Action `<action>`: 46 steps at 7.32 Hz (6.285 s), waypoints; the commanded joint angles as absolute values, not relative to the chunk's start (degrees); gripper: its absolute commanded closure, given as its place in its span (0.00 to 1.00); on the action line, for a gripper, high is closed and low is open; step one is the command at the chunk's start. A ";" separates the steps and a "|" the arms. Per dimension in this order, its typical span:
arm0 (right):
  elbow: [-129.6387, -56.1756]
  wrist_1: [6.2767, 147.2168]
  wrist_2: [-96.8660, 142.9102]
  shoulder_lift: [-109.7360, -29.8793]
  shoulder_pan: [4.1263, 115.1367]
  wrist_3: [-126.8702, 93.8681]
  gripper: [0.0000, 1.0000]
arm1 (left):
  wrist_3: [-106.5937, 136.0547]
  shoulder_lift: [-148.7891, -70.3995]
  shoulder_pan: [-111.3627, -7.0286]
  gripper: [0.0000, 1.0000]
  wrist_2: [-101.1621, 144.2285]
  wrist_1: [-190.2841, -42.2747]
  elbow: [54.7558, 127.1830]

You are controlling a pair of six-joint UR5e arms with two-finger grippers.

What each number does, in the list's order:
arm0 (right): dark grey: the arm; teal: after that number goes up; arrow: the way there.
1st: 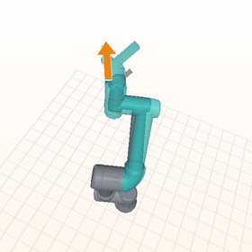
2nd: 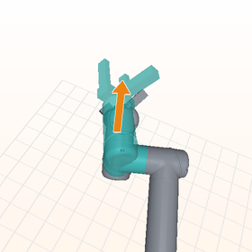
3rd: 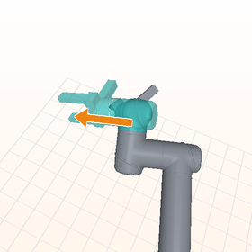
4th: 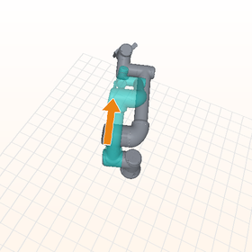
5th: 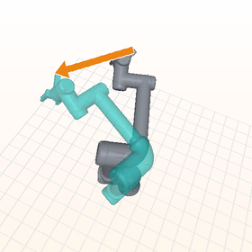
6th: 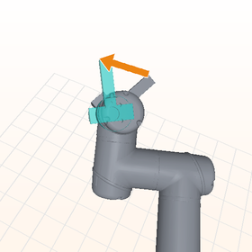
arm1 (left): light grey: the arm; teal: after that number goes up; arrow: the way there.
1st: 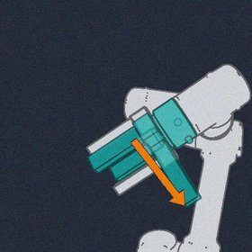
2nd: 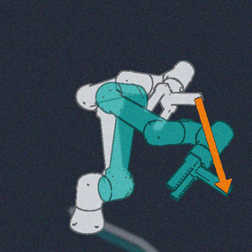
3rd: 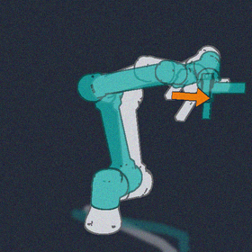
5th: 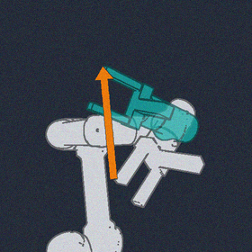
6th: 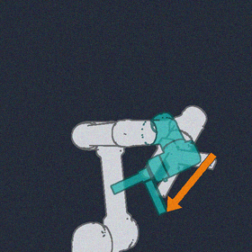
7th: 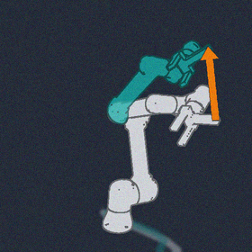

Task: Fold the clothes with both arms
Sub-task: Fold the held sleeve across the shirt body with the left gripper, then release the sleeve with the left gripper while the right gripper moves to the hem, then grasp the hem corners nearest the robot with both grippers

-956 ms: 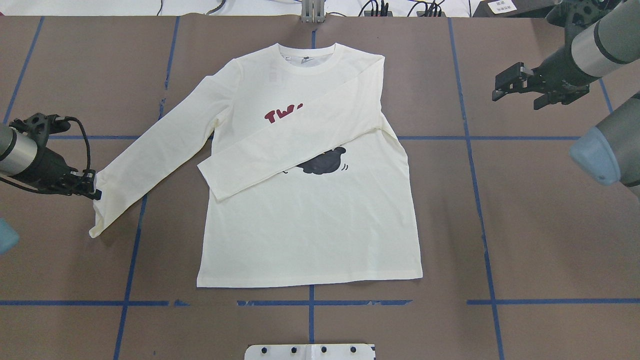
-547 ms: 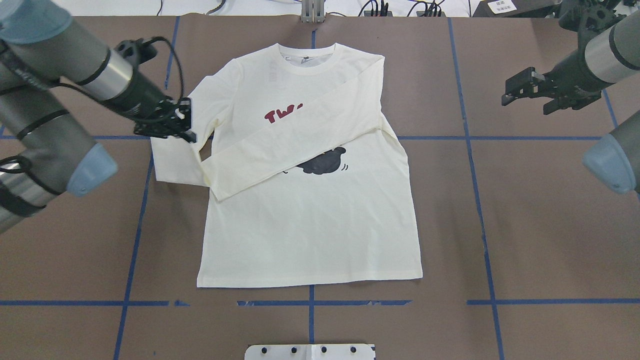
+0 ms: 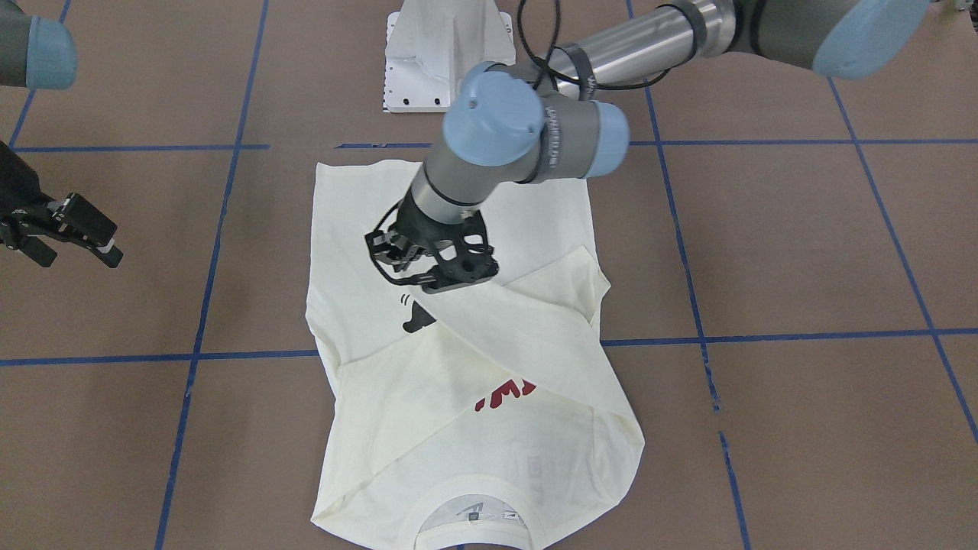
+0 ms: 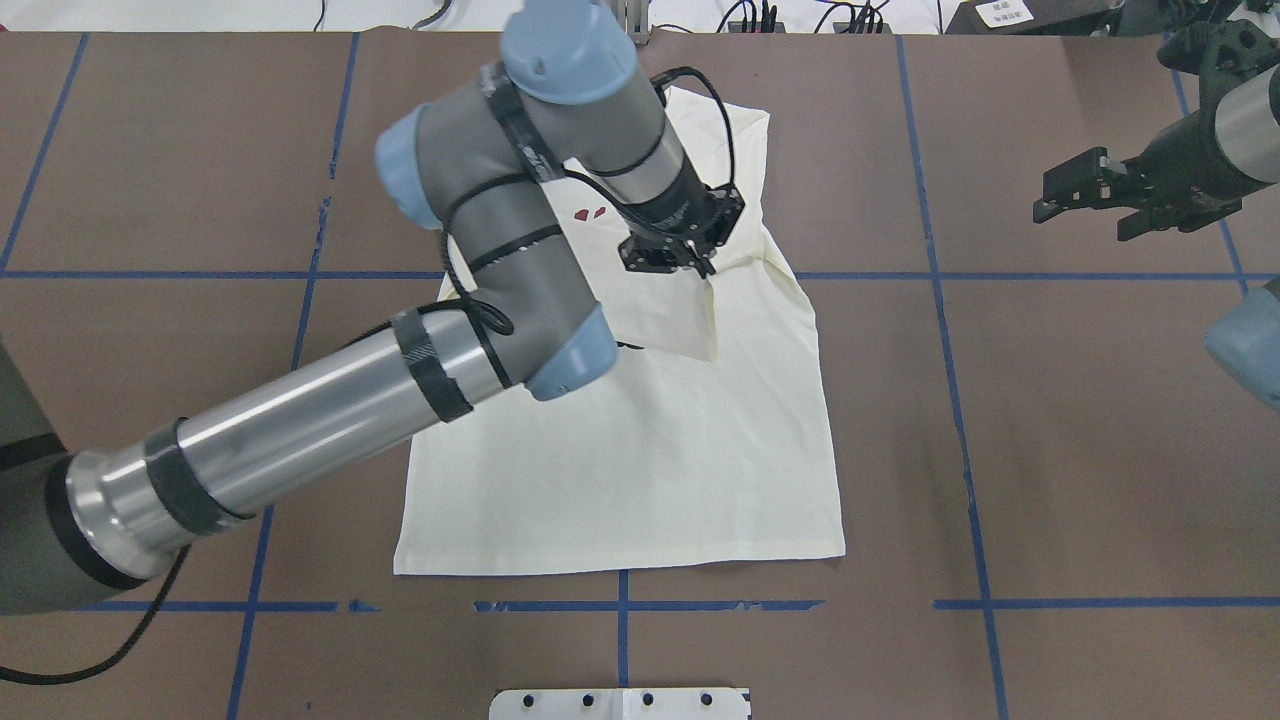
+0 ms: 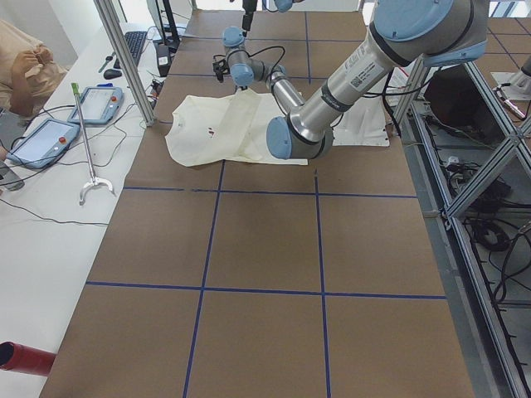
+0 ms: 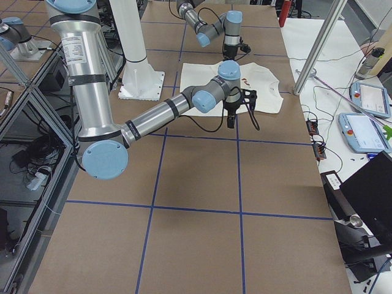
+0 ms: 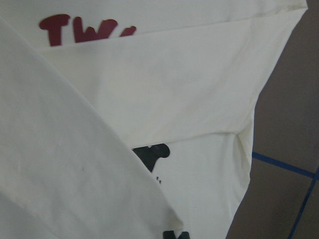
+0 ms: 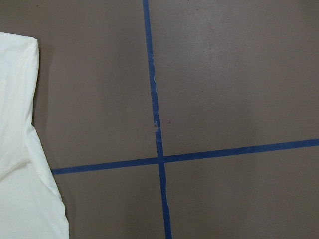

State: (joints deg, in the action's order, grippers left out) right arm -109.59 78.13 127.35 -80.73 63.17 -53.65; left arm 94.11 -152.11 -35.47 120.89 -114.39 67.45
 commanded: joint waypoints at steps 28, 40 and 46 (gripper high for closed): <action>-123.22 87.98 82.53 -80.86 9.67 -112.76 1.00 | 114.26 -100.03 -7.47 0.11 86.66 -99.93 118.04; -123.05 87.98 82.27 -81.04 9.58 -112.76 1.00 | 113.38 -100.19 -8.35 0.64 83.05 -98.26 115.75; -123.66 87.98 82.35 -81.21 9.75 -112.68 1.00 | 113.38 -103.19 -8.79 1.00 84.02 -97.65 119.77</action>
